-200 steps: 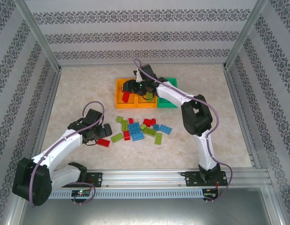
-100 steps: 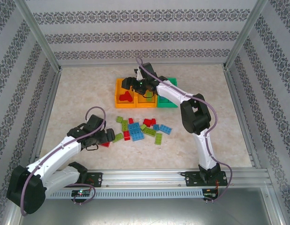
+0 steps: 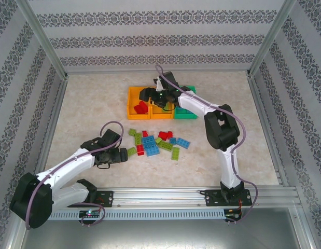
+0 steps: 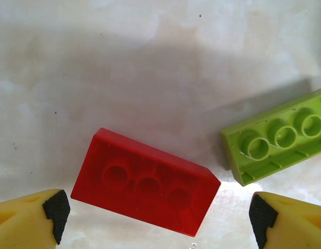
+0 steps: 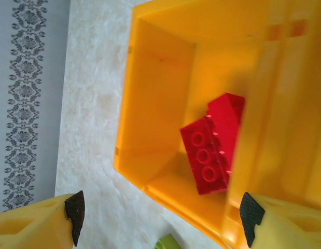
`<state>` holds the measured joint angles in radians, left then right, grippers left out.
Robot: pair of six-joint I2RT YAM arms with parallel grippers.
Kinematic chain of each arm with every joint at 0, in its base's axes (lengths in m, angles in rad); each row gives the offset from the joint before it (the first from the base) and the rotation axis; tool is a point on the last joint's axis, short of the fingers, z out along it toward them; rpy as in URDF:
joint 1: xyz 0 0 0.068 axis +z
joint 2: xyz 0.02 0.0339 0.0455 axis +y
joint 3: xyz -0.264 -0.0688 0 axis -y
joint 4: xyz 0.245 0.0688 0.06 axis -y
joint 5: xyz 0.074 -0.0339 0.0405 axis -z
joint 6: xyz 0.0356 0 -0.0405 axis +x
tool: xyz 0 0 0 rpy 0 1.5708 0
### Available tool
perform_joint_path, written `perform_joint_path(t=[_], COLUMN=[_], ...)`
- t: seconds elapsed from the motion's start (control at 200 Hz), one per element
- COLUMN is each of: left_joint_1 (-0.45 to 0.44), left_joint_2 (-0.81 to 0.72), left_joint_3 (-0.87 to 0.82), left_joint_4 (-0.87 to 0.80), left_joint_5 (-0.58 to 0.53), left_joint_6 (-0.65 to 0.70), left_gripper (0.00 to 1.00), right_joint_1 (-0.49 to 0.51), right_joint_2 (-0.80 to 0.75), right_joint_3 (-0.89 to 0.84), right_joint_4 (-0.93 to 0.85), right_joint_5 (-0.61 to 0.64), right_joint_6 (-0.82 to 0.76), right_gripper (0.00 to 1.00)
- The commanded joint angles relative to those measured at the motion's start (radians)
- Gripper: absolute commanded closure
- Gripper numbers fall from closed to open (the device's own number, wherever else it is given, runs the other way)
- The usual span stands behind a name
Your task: Sort the legos into containers by color
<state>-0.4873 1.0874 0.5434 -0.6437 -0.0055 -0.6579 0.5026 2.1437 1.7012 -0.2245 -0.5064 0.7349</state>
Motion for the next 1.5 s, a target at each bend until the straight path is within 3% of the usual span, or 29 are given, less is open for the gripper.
perform_joint_path(t=[0.0,0.155,0.465,0.615,0.894,1.159,1.494], left_joint_1=[-0.020,-0.025,-0.029,-0.028,-0.025,-0.019,0.005], left_joint_2=[0.019,0.055,0.109,0.127,0.166,0.212,0.190], left_joint_3=[-0.008,0.005,0.036,0.039,0.089,0.130,0.075], left_joint_4=[-0.003,-0.013,-0.003,0.022,0.023,-0.005,0.005], left_joint_5=[-0.019,-0.024,-0.050,-0.059,-0.110,-0.141,-0.120], left_joint_6=[0.032,0.029,0.000,-0.036,0.000,0.008,-0.137], left_gripper=[0.09,0.11,0.28,0.31,0.31,0.21,0.30], right_joint_1=[-0.034,-0.056,-0.070,-0.072,-0.081,-0.092,-0.110], right_joint_2=[-0.073,-0.105,-0.111,-0.110,-0.122,-0.138,-0.155], right_joint_3=[-0.048,-0.092,-0.103,-0.115,-0.139,-0.171,-0.195], right_joint_4=[0.013,0.021,0.025,0.030,0.040,0.052,0.068], right_joint_5=[0.004,0.007,0.003,0.000,-0.006,-0.009,-0.025], right_joint_6=[0.001,0.003,0.014,0.017,0.017,0.020,0.019], right_gripper=[0.19,0.19,0.19,0.20,0.20,0.20,0.20])
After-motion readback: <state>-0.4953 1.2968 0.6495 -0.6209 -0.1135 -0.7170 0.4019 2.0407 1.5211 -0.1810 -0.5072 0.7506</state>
